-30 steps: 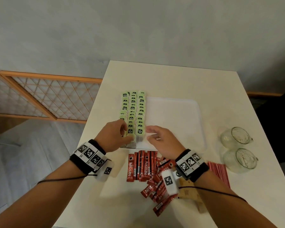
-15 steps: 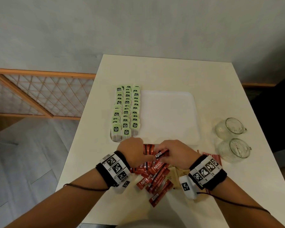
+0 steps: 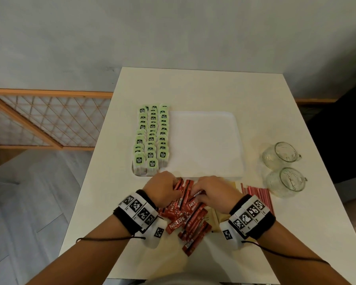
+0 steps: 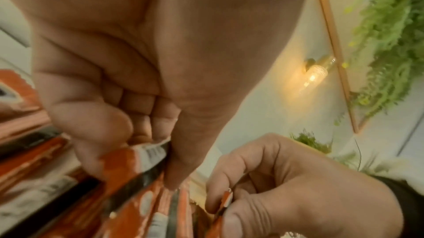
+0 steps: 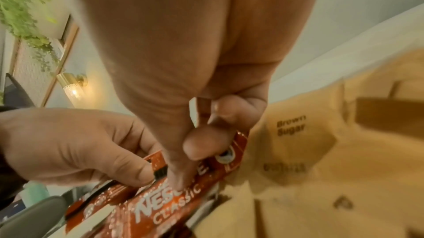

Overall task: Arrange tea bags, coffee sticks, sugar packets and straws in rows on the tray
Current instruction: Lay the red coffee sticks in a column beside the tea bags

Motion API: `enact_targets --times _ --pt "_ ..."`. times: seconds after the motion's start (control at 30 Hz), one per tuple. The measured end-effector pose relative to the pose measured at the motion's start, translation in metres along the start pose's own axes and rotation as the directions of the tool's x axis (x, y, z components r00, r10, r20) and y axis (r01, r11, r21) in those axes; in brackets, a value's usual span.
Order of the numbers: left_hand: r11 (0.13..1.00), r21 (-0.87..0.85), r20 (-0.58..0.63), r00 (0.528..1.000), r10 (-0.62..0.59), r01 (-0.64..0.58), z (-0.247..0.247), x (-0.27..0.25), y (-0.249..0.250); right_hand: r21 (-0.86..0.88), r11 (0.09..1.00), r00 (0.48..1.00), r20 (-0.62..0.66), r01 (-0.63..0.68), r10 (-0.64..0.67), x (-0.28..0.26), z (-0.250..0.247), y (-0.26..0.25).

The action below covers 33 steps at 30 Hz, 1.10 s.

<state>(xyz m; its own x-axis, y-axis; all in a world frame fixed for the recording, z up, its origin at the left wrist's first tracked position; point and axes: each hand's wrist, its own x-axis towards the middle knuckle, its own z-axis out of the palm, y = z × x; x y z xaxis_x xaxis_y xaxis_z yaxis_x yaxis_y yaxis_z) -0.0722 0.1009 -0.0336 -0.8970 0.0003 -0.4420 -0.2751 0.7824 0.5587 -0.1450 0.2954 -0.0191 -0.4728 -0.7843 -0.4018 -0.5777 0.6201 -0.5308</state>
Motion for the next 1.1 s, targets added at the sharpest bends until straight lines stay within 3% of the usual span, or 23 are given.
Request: enact_targets --times 0.1,0.2,0.3,0.43,0.6,0.8,1.1 --pt "0.988 -0.144 -0.004 0.999 0.050 -0.050 -0.004 -0.008 0.005 0.059 0.998 0.998 -0.065 0.015 -0.011 -0.004 -0.004 0.005" --pt "0.945 -0.326 0.003 1.000 0.028 -0.026 -0.005 -0.013 0.010 0.157 0.987 0.993 -0.115 0.025 -0.007 -0.010 -0.011 0.004" --pt "0.810 -0.585 0.026 0.999 -0.031 0.040 -0.008 -0.016 0.017 0.287 0.956 0.982 -0.187 0.052 0.003 -0.018 -0.023 0.000" --pt "0.687 -0.727 -0.001 1.000 -0.028 0.018 -0.017 -0.021 0.026 0.438 0.893 0.965 -0.262 0.100 0.020 -0.023 -0.033 -0.005" --pt "0.713 -0.688 -0.023 0.986 0.163 -0.134 -0.023 -0.024 0.037 0.618 0.772 0.947 -0.313 0.149 0.068 -0.015 -0.031 -0.006" --pt "0.746 -0.616 -0.249 0.961 0.120 -0.252 -0.026 -0.009 0.044 0.672 0.725 0.932 -0.342 0.153 0.121 -0.005 -0.026 -0.007" --pt "0.682 -0.711 -0.176 0.982 0.063 -0.171 -0.020 -0.006 0.037 0.729 0.662 0.899 -0.392 0.172 0.197 -0.006 -0.017 0.004"
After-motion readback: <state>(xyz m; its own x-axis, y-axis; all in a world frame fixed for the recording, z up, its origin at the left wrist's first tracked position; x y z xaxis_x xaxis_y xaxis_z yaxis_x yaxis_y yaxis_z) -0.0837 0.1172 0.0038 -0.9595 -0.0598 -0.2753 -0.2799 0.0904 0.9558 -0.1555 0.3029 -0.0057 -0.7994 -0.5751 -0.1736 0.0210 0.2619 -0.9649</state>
